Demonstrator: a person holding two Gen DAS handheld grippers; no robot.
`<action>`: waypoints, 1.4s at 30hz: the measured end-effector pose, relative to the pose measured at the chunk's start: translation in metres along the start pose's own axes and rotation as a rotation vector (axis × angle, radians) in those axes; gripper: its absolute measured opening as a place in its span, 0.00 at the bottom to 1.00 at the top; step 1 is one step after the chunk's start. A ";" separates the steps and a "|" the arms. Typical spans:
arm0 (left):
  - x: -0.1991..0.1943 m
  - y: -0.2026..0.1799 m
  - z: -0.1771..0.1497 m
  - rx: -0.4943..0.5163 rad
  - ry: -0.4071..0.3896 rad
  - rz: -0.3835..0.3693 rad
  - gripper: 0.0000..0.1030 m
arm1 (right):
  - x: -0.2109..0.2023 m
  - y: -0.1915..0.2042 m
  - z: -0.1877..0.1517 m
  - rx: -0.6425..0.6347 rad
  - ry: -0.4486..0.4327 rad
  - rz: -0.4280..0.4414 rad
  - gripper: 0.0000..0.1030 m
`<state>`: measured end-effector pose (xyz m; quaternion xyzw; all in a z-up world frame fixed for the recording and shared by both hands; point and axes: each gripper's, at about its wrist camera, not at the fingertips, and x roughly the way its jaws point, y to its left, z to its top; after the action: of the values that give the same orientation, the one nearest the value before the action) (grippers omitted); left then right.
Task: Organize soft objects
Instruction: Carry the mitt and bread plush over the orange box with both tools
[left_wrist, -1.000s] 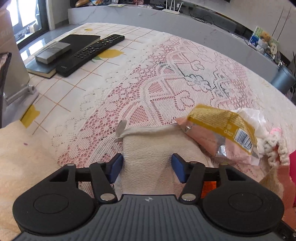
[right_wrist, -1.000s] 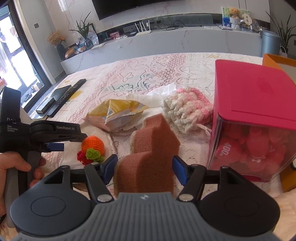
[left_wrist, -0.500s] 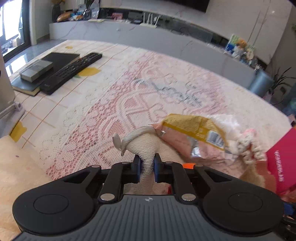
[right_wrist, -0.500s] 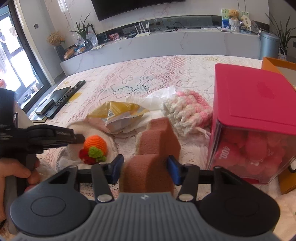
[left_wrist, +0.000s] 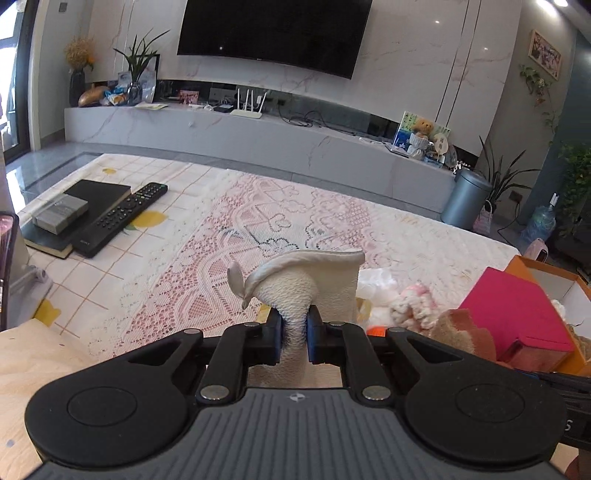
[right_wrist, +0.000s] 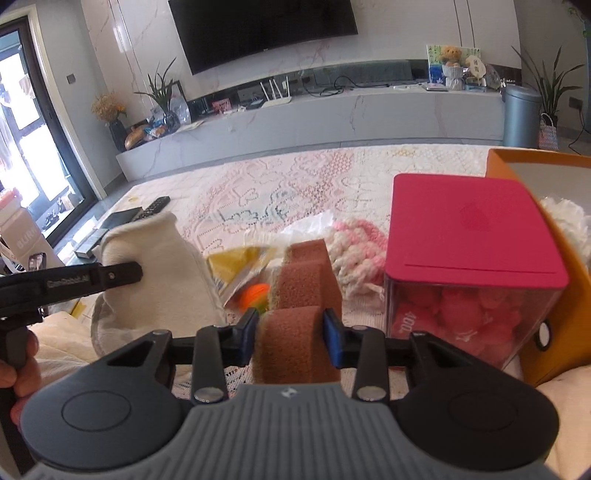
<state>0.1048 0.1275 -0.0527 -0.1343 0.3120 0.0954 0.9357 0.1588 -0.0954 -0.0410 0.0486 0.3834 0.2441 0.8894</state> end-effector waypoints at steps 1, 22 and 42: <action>-0.004 -0.002 0.001 0.005 -0.005 0.003 0.14 | -0.003 0.000 0.000 0.004 -0.006 0.003 0.36; -0.065 -0.102 0.006 0.126 -0.127 -0.165 0.14 | -0.124 -0.046 -0.011 0.108 -0.224 0.037 0.34; -0.060 -0.250 0.024 0.385 -0.171 -0.419 0.14 | -0.212 -0.138 0.029 0.033 -0.371 -0.223 0.33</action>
<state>0.1367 -0.1074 0.0497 -0.0074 0.2099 -0.1498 0.9661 0.1097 -0.3132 0.0816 0.0647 0.2201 0.1245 0.9653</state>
